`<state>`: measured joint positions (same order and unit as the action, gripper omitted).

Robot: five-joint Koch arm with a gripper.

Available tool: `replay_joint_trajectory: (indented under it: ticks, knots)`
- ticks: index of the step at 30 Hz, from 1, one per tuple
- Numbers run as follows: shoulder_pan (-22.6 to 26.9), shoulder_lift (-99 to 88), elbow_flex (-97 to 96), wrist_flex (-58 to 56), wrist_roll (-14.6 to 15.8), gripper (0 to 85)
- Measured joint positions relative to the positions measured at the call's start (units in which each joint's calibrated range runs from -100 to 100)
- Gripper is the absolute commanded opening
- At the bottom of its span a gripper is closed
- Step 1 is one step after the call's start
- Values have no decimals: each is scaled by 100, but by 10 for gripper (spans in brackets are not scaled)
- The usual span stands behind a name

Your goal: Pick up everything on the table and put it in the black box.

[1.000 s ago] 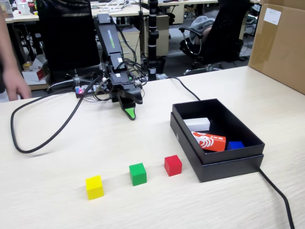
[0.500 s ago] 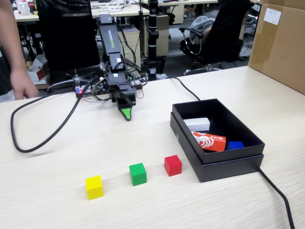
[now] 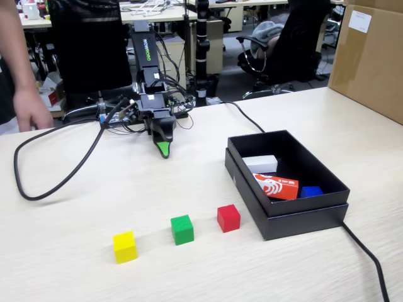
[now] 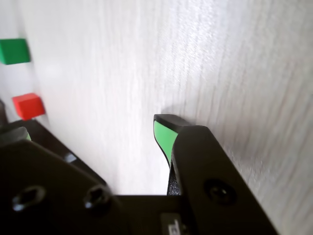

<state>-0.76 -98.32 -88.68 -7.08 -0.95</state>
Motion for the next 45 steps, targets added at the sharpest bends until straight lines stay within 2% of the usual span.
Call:
replay_joint_trajectory:
  ticks: [3,4,8,9,11,13,15,17,18,22,28,33,45]
  knots:
    - [117,78,612,-875,186,491]
    - [171,117,1123,-1541,293,491]
    - [293,828,2191,-2129,444,483]
    - [352,1605,3067,-2470,571,475]
    - [376,2071,3514,-2671,620,475]
    - [425,3275,4747,-3275,733,475]
    - [454,5152,6855,-4483,889,476]
    - [449,5735,7339,-4909,943,479]
    - [449,7042,8927,-5776,1074,476]
    - [479,8233,10543,-6643,1211,472]
    - [601,9269,11995,-6806,1314,473]
    - [611,10926,14003,-6845,1328,472]
    - [562,12932,15144,-6868,1328,473]
